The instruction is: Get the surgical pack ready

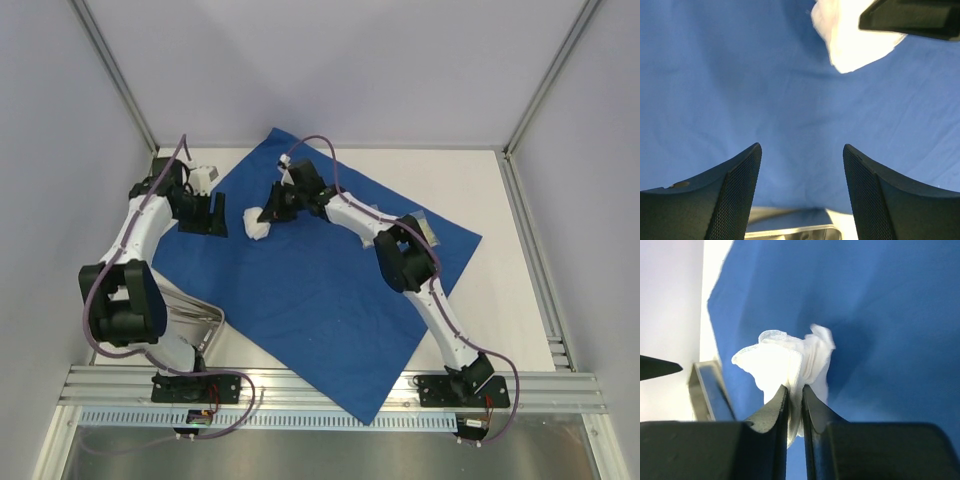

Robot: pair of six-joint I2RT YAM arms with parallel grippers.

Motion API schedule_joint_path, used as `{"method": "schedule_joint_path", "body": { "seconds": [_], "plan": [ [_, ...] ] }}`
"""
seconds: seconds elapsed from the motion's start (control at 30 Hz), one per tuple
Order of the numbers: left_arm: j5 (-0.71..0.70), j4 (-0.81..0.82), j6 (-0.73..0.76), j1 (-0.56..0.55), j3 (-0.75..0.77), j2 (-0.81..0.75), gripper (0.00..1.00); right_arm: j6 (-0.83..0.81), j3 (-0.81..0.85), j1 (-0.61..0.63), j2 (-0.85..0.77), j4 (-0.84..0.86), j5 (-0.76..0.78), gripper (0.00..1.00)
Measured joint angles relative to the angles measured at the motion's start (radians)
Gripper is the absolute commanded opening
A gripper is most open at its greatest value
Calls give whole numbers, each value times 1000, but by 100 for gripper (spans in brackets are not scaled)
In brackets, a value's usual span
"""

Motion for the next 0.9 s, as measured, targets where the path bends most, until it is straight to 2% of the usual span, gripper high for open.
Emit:
{"method": "schedule_joint_path", "body": {
  "seconds": [0.17, 0.27, 0.3, 0.4, 0.57, 0.73, 0.83, 0.9],
  "plan": [
    [-5, -53, 38, 108, -56, -177, 77, -5, -15, 42, -80, 3, 1, 1],
    [-6, -95, 84, 209, -85, -314, 84, -8, -14, 91, -117, 5, 1, 0],
    [-9, -113, 98, 231, -92, -352, 91, -10, -14, 108, -123, 5, 0, 0],
    [1, -185, 171, 288, -118, -492, 100, -29, -13, 169, -130, 5, 5, 0],
    [98, -360, 313, 346, -143, -642, 100, -100, -33, 287, -145, 2, 19, 0],
    [208, -482, 424, 360, -146, -702, 100, -161, -191, 377, -259, 53, 18, 0],
    [261, -514, 461, 361, -146, -705, 86, -195, -271, 387, -332, 98, 16, 0],
    [294, -525, 488, 361, -143, -690, 83, -212, -335, 380, -383, 138, 14, 1]
  ]
}}
